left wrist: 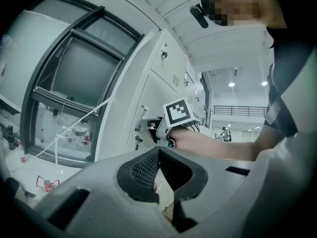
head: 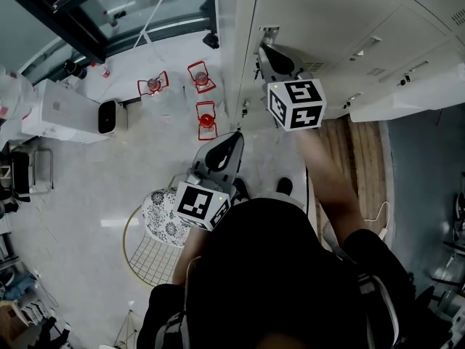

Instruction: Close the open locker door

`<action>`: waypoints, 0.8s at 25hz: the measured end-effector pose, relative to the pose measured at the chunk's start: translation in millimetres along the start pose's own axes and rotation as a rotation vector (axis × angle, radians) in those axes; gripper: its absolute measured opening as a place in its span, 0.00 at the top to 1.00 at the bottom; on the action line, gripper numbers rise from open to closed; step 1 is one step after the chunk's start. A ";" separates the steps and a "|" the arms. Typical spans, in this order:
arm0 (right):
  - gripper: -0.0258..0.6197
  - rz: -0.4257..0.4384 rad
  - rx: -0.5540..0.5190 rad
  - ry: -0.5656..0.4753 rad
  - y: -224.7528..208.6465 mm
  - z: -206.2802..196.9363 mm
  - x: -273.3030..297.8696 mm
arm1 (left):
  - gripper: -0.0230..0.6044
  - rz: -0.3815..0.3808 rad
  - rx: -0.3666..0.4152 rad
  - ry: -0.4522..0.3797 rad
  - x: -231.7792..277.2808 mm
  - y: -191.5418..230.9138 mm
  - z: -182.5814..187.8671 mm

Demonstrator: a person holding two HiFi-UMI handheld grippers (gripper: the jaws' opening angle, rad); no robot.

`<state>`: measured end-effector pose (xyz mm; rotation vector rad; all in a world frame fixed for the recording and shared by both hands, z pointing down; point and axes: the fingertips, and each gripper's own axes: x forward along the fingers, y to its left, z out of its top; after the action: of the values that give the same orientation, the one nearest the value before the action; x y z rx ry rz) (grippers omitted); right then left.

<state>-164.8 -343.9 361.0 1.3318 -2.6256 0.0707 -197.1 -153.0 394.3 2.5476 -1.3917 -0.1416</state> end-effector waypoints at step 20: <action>0.95 0.004 0.000 -0.013 -5.6 2.0 1.3 | 0.93 0.007 0.002 -0.001 3.1 2.8 -0.7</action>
<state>-161.3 -348.5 359.0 1.3320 -2.6391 0.0628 -197.6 -157.0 395.8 2.5445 -1.4017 -0.1395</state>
